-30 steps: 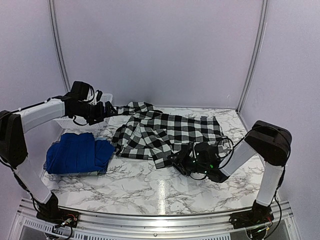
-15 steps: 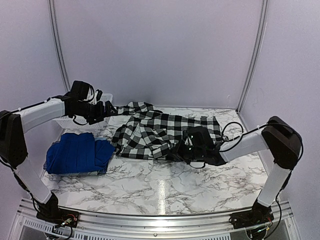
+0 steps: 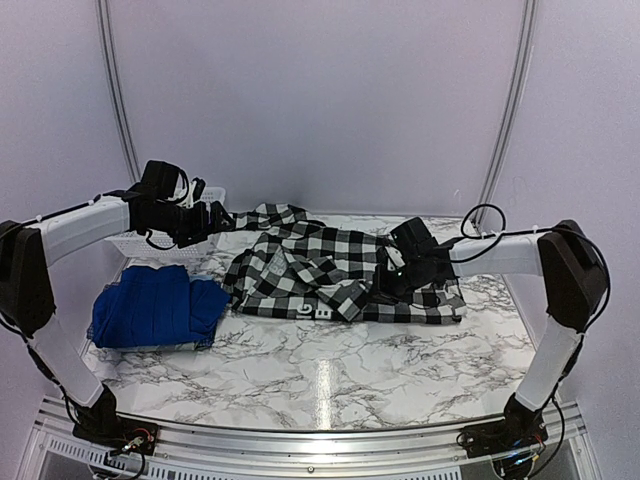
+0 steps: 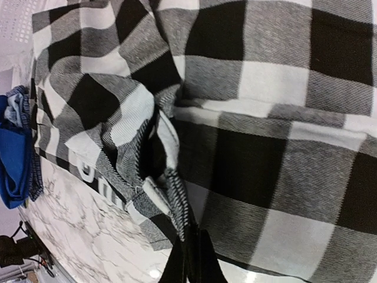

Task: Fold and stack the mixed laundry pile
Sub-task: Adjust the 1/3-folded shirt at the center of the board.

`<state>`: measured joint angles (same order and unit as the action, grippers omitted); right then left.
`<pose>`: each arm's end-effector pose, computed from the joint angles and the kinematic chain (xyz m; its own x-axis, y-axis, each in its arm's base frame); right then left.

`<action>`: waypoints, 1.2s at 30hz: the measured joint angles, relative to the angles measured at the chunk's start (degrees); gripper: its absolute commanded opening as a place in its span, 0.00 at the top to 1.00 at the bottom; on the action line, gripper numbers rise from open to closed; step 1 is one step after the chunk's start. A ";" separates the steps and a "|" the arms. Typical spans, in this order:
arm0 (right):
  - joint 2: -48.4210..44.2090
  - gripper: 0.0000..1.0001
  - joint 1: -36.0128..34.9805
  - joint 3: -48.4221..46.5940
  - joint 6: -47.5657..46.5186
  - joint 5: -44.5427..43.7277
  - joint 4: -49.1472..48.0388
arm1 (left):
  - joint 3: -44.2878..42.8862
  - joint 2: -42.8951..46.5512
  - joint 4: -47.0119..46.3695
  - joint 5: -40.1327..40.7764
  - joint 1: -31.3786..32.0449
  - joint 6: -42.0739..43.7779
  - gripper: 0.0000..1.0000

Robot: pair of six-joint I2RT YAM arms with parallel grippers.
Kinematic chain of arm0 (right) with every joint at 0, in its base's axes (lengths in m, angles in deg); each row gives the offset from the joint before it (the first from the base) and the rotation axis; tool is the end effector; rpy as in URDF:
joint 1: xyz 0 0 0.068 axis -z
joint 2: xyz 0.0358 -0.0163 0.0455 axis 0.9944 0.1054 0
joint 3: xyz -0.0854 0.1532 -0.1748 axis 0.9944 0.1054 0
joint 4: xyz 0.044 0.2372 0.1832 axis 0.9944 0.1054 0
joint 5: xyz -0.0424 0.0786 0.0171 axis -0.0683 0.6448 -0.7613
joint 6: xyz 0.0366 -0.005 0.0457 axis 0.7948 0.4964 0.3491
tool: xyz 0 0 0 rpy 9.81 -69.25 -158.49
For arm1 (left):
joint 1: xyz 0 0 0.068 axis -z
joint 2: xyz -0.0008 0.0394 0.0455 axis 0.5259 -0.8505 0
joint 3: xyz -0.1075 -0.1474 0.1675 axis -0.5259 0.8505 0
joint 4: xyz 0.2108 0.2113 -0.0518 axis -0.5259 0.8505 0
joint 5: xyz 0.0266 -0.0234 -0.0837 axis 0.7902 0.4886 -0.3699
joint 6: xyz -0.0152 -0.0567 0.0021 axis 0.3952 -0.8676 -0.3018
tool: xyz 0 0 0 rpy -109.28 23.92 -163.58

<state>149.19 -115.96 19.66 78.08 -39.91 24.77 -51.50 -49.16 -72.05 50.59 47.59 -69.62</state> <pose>0.3313 0.2222 0.1185 -0.9454 0.1124 -0.3058 -0.0820 0.8262 0.5574 0.3991 -0.1287 0.2420 -0.7350 -0.1501 -0.6613 0.2716 0.8283 -0.4900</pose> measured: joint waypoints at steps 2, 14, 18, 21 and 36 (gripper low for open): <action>-0.13 1.00 1.33 -0.09 -3.41 0.50 3.48 | 0.00 0.00 0.00 0.22 0.00 0.22 0.01; -1.03 1.00 9.94 -3.15 -16.65 -0.63 16.90 | 0.02 -0.94 0.04 1.51 0.33 3.13 0.01; -0.96 1.00 10.95 -7.37 -20.94 -3.78 20.94 | 0.02 -1.46 0.22 1.73 0.37 4.15 0.01; -0.94 1.00 11.78 -10.36 -24.17 -6.03 23.34 | 0.02 -1.77 0.55 2.34 0.39 4.92 0.01; 6.05 1.00 13.62 -16.37 -34.53 -16.06 31.61 | -0.24 -3.63 2.54 9.64 4.20 10.95 0.01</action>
<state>155.24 -102.34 3.29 43.55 -55.98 56.38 -51.74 -52.78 -69.51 60.23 51.79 -58.67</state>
